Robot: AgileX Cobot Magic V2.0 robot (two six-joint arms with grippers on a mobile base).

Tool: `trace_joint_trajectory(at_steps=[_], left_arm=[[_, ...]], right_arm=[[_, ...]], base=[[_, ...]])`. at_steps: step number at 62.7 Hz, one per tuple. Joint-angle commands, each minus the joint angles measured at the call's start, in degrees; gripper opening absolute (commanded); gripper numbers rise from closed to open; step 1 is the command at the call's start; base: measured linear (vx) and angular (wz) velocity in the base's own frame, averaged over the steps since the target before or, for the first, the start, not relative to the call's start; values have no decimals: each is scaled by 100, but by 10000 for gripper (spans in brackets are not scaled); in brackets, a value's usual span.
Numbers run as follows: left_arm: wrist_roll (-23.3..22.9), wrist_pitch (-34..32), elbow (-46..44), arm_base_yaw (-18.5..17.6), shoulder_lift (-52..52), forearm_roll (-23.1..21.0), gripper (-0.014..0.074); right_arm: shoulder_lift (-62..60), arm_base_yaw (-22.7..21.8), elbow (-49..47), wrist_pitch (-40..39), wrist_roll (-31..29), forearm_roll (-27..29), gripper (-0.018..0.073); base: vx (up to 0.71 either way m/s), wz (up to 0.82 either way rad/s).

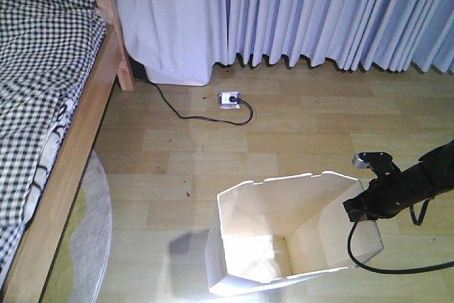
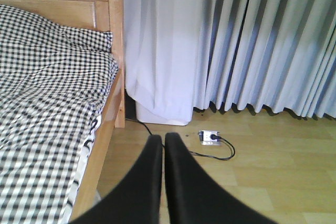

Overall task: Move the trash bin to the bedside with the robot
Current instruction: 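Drag the held bin with the right gripper toward the bed and curtains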

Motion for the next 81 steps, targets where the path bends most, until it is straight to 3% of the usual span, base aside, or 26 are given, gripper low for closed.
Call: trace_joint_trajectory(at_steps=[1,81], left_arm=[[-32,-390,107,-1,-81,-25,-6],[-32,-390,107,-1,-81,-25,-6]], right_arm=[[-427,-11,-46,1008,7,235,-5],[-427,-11,-46,1017,7,235,-5]], base=[[24,-5],[21,1]])
